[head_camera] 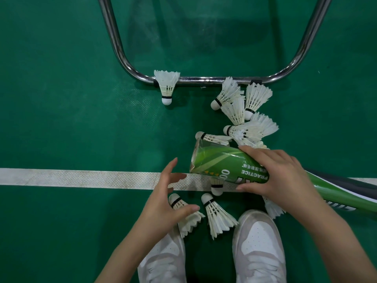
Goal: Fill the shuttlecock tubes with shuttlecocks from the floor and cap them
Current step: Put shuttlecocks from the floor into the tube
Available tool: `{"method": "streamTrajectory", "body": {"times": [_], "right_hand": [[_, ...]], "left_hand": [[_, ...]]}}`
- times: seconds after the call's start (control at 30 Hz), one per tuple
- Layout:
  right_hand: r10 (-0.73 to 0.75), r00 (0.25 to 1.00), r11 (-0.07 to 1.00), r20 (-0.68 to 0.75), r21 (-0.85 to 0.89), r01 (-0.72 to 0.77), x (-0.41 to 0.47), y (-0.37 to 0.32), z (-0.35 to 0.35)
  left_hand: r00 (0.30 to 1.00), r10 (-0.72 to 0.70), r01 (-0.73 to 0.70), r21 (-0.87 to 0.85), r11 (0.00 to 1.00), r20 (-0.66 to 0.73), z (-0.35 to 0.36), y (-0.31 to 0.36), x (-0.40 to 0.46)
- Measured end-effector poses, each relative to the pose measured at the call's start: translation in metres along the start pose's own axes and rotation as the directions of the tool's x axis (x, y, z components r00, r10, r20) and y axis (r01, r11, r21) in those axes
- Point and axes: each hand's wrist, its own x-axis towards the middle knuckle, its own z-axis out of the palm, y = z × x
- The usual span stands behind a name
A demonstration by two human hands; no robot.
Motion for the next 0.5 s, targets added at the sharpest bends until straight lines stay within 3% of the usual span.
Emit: {"method": "streamTrajectory", "body": {"times": [0.13,0.33,0.5], "right_hand": [[0.008,1.000,1.000,0.016,0.001,-0.008,0.000,0.000,-0.001],[0.009,1.000,1.000,0.017,0.008,-0.009,0.000,-0.001,-0.001],[0.017,0.999,1.000,0.044,-0.008,-0.016,0.001,0.000,-0.002]], "left_hand": [[0.994,-0.053,0.044,0.095,0.995,0.097,0.004,-0.007,-0.010],[0.983,-0.020,-0.026,0.247,0.969,0.181,0.001,-0.012,-0.012],[0.986,0.004,-0.046,0.252,0.967,0.164,0.002,-0.012,-0.010]]}}
